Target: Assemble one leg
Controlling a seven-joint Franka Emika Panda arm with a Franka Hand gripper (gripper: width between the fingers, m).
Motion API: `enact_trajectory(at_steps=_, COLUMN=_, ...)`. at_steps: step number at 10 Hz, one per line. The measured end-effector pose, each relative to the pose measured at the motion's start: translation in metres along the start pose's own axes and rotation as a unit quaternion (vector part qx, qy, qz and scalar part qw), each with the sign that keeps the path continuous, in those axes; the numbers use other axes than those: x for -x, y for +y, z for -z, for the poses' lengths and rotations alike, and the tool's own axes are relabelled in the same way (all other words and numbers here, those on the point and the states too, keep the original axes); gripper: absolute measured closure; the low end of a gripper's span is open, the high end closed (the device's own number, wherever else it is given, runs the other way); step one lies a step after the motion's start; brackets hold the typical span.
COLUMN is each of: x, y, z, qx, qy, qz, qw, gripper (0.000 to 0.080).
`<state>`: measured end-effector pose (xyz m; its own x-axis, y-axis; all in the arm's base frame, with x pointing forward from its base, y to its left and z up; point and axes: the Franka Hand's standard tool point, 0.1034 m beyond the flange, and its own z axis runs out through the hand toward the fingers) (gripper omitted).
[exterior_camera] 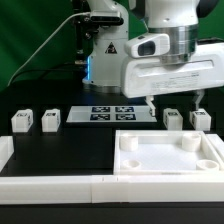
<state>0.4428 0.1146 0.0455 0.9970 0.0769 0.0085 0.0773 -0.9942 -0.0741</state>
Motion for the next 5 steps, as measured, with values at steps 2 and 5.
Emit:
enact_trajectory(at_steps=2, x=0.003, y=-0.023, z=-0.004, qx=-0.001, qy=-0.003, qz=-0.012, qw=1.0, gripper=0.0151)
enact_trajectory(at_steps=5, x=0.002, y=-0.043, z=-0.011, qx=-0.008, qy=-0.007, qz=-0.028, qw=1.0, gripper=0.0151)
